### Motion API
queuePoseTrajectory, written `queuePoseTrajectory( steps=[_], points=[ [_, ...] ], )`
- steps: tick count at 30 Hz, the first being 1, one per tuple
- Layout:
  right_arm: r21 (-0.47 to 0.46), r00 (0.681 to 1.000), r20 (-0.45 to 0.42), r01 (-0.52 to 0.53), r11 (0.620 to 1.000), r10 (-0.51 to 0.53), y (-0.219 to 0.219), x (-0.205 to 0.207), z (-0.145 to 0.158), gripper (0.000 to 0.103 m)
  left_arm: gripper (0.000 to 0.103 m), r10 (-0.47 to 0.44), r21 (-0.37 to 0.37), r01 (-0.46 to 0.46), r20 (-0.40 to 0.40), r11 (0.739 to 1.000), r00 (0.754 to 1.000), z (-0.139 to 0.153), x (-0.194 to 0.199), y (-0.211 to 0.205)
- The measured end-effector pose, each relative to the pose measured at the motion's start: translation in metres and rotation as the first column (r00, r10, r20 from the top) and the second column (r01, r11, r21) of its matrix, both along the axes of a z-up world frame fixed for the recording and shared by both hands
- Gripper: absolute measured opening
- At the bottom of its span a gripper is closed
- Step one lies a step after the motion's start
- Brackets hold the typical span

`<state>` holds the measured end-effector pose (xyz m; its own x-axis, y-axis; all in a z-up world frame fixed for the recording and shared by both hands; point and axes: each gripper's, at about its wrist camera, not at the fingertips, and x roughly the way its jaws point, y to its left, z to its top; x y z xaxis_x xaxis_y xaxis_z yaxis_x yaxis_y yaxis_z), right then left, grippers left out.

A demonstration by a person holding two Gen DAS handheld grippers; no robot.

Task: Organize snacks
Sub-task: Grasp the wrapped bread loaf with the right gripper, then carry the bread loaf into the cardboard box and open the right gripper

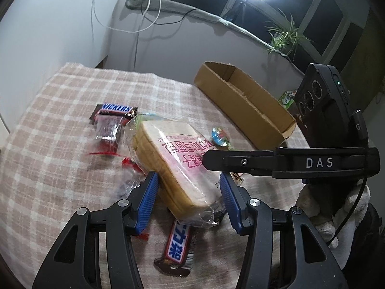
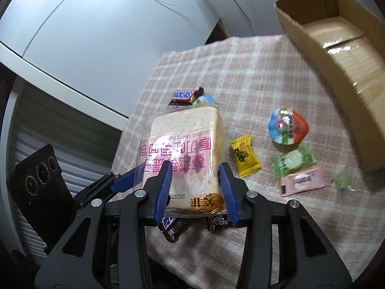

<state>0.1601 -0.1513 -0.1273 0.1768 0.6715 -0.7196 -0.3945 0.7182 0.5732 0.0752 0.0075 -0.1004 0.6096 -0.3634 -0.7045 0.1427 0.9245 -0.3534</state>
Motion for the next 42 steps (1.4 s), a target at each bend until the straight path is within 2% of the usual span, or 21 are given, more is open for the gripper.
queuePoseTrajectory(
  steps=[13, 19, 31, 42],
  points=[
    [-0.003, 0.989, 0.108, 0.099, 0.995, -0.099, -0.066, 0.011, 0.053, 0.043, 0.051, -0.092, -0.004, 0.093, 0.089, 0.996, 0.992, 0.032, 0.028, -0.046],
    [-0.010, 0.980, 0.128, 0.157, 0.988, -0.155, -0.100, 0.026, 0.066, 0.043, 0.051, -0.140, -0.008, 0.141, 0.103, 0.990, 0.985, 0.042, 0.053, -0.077],
    [-0.035, 0.966, 0.125, 0.232, 0.972, -0.226, -0.155, 0.063, 0.059, 0.043, 0.051, -0.214, 0.006, 0.214, 0.085, 0.977, 0.973, 0.038, 0.101, -0.136],
    [-0.053, 0.960, 0.110, 0.264, 0.963, -0.257, -0.179, 0.087, 0.043, 0.043, 0.052, -0.235, 0.030, 0.233, 0.051, 0.972, 0.971, 0.027, 0.130, -0.170]
  ],
)
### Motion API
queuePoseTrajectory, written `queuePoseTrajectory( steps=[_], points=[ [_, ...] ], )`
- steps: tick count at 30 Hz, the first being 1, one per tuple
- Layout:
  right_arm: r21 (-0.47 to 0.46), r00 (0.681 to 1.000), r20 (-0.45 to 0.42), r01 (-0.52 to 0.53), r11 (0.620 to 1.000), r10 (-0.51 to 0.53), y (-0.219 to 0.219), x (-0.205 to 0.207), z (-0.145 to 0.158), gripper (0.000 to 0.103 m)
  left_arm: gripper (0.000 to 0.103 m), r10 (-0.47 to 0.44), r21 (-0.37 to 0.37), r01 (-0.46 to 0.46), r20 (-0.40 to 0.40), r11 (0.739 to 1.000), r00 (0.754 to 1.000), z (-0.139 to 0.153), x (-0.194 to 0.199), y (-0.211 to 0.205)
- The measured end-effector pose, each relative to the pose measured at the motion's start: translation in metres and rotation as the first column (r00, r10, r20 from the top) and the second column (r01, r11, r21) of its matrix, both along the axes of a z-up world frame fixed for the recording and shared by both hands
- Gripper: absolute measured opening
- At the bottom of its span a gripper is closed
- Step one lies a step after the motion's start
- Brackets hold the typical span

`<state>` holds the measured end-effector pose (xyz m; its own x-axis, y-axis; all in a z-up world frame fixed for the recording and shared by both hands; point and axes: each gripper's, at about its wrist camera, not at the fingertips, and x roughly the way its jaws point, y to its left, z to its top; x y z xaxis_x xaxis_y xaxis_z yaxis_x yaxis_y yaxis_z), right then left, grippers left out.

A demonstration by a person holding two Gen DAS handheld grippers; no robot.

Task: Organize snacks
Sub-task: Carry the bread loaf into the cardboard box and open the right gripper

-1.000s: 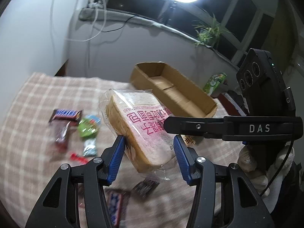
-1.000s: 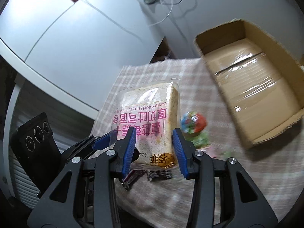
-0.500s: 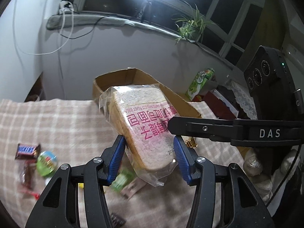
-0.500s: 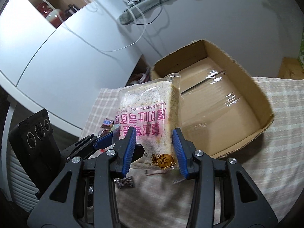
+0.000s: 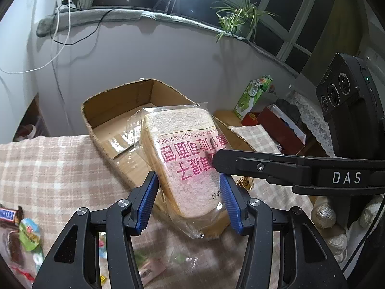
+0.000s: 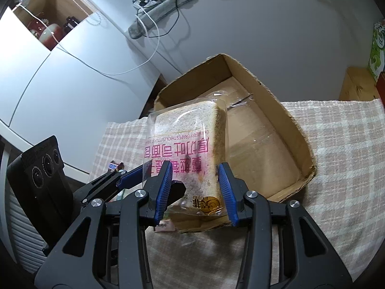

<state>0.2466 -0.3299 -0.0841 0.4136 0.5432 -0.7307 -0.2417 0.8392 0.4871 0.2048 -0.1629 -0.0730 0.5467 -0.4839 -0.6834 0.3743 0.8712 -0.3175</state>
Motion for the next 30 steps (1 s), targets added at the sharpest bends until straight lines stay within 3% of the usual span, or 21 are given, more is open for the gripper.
queuePoseTrajectory(
  steps=[8, 23, 30],
  points=[
    [-0.045, 0.999, 0.000, 0.054, 0.998, -0.054, -0.011, 0.004, -0.007, 0.043, 0.050, 0.018, 0.089, -0.016, -0.018, 0.996, 1.000, -0.012, 0.011, -0.014],
    [-0.068, 0.997, 0.066, 0.033, 0.997, -0.028, -0.006, -0.037, 0.019, 0.043, 0.050, 0.034, 0.080, -0.036, 0.032, 0.996, 0.999, 0.012, -0.012, 0.003],
    [-0.142, 0.987, 0.142, -0.057, 0.988, 0.077, 0.021, -0.083, 0.032, 0.043, 0.050, 0.062, 0.073, -0.067, 0.062, 0.995, 0.996, 0.028, -0.040, 0.037]
  ],
)
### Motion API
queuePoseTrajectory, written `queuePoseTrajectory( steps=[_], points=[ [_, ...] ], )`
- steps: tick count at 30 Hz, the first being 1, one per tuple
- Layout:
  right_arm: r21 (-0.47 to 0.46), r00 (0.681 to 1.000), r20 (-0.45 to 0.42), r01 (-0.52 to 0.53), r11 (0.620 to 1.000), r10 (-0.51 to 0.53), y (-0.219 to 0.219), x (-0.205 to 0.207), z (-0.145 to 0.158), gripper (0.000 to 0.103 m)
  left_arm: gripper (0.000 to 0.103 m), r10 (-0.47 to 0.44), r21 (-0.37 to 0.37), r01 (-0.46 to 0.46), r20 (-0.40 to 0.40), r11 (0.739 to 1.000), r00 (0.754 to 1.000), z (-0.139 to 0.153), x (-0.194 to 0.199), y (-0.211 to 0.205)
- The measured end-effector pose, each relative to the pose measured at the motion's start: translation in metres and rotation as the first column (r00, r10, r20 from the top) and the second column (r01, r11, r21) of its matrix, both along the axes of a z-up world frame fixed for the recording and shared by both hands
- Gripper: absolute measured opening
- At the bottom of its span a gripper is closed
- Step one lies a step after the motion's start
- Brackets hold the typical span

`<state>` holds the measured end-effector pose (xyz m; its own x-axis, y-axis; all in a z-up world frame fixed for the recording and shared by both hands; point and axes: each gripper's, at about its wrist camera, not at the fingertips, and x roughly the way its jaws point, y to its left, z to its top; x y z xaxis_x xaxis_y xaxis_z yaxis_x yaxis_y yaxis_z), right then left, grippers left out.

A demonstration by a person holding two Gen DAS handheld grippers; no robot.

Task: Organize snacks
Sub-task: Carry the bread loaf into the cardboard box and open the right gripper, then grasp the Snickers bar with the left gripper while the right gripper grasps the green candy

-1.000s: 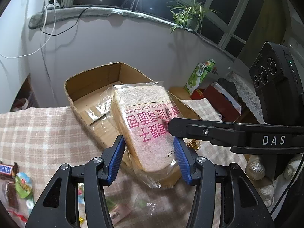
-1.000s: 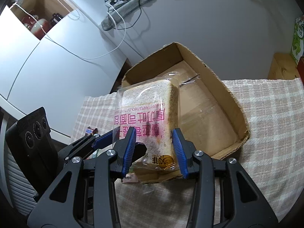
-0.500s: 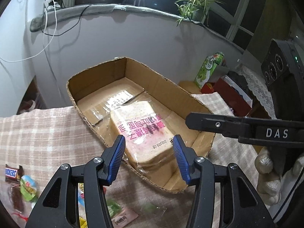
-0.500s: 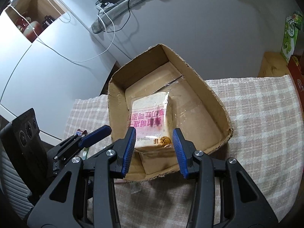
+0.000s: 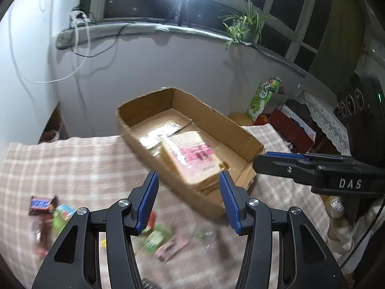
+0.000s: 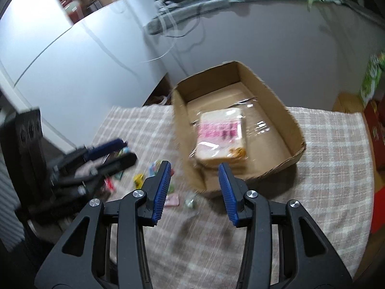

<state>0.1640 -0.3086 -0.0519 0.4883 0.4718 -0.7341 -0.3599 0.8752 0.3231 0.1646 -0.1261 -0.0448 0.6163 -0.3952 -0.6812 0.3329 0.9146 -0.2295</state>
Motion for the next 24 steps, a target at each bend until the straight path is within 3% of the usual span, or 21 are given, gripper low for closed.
queuePoseTrajectory(
  steps=[13, 24],
  points=[
    [-0.126, 0.997, 0.024, -0.071, 0.989, 0.075, 0.036, -0.047, -0.014, 0.043, 0.050, 0.125, 0.027, -0.127, 0.063, 0.992, 0.990, 0.015, -0.066, 0.097],
    [-0.243, 0.995, 0.028, -0.084, 0.966, 0.093, 0.057, -0.062, -0.053, 0.043, 0.050, 0.143, 0.091, -0.138, -0.049, 0.986, 0.989, -0.038, -0.111, 0.130]
  ],
)
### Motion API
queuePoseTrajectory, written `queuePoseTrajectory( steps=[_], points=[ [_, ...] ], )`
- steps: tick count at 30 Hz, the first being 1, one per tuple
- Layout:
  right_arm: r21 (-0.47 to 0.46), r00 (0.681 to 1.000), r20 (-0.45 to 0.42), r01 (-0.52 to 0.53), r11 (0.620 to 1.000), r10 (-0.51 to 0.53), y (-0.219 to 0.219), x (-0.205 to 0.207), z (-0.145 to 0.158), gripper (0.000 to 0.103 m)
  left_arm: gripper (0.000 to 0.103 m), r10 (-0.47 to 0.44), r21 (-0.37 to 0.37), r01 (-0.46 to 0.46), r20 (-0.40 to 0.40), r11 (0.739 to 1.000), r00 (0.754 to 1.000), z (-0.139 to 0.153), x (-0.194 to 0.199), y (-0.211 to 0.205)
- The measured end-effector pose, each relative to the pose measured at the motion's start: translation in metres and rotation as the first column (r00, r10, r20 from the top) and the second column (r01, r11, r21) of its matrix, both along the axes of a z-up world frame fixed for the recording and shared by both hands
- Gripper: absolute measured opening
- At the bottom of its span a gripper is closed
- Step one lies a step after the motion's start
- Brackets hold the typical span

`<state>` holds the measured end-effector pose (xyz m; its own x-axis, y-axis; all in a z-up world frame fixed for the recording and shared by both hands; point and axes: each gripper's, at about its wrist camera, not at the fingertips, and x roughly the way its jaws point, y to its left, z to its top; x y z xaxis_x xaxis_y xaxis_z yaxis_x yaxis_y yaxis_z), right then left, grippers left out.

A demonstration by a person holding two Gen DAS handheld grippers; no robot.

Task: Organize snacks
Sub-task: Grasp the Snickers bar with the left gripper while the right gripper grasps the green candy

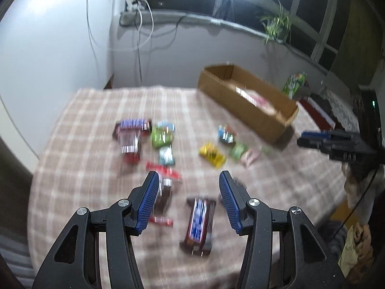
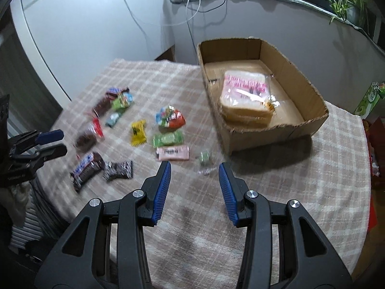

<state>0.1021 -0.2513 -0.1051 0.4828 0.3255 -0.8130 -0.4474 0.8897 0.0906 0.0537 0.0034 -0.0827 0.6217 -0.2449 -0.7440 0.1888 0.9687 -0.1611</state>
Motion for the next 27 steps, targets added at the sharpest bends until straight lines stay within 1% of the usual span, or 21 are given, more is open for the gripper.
queuePoseTrajectory(
  steps=[2, 4, 7, 10, 13, 16, 21, 24, 27],
  points=[
    [-0.027, 1.000, 0.005, -0.001, 1.000, 0.001, 0.004, -0.001, -0.009, 0.043, 0.050, -0.019, 0.003, 0.020, -0.029, 1.000, 0.999, -0.013, -0.009, 0.000],
    [-0.038, 1.000, -0.001, -0.006, 0.999, 0.006, 0.006, 0.001, -0.016, 0.042, 0.050, -0.031, 0.026, 0.032, -0.041, 0.999, 0.999, -0.023, -0.017, -0.003],
    [-0.053, 1.000, -0.015, -0.007, 0.999, 0.006, 0.010, 0.006, -0.027, 0.032, 0.047, -0.047, 0.038, 0.049, -0.052, 0.998, 0.998, -0.032, -0.022, -0.007],
    [-0.064, 1.000, -0.023, 0.003, 0.998, -0.004, 0.012, 0.014, -0.036, 0.031, 0.046, -0.054, 0.033, 0.056, -0.061, 0.998, 0.997, -0.038, -0.024, -0.009],
    [-0.062, 1.000, -0.027, 0.013, 0.998, -0.015, 0.014, 0.023, -0.041, 0.031, 0.045, -0.060, 0.047, 0.064, -0.065, 0.997, 0.996, -0.045, -0.024, -0.012],
    [-0.059, 0.999, -0.039, 0.017, 0.998, -0.020, 0.016, 0.031, -0.046, 0.031, 0.045, -0.062, 0.044, 0.065, -0.077, 0.997, 0.995, -0.050, -0.020, -0.014],
    [-0.068, 0.999, -0.047, 0.012, 0.998, -0.016, 0.020, 0.040, -0.052, 0.031, 0.045, -0.072, 0.060, 0.077, -0.082, 0.995, 0.994, -0.056, -0.015, -0.018],
    [-0.072, 0.999, -0.050, 0.010, 0.997, -0.013, 0.022, 0.045, -0.054, 0.030, 0.041, -0.077, 0.076, 0.084, -0.092, 0.994, 0.993, -0.062, -0.012, -0.023],
    [-0.070, 0.998, -0.060, 0.008, 0.998, -0.012, 0.022, 0.047, -0.056, 0.023, 0.037, -0.078, 0.079, 0.086, -0.100, 0.993, 0.992, -0.067, -0.009, -0.025]
  ],
)
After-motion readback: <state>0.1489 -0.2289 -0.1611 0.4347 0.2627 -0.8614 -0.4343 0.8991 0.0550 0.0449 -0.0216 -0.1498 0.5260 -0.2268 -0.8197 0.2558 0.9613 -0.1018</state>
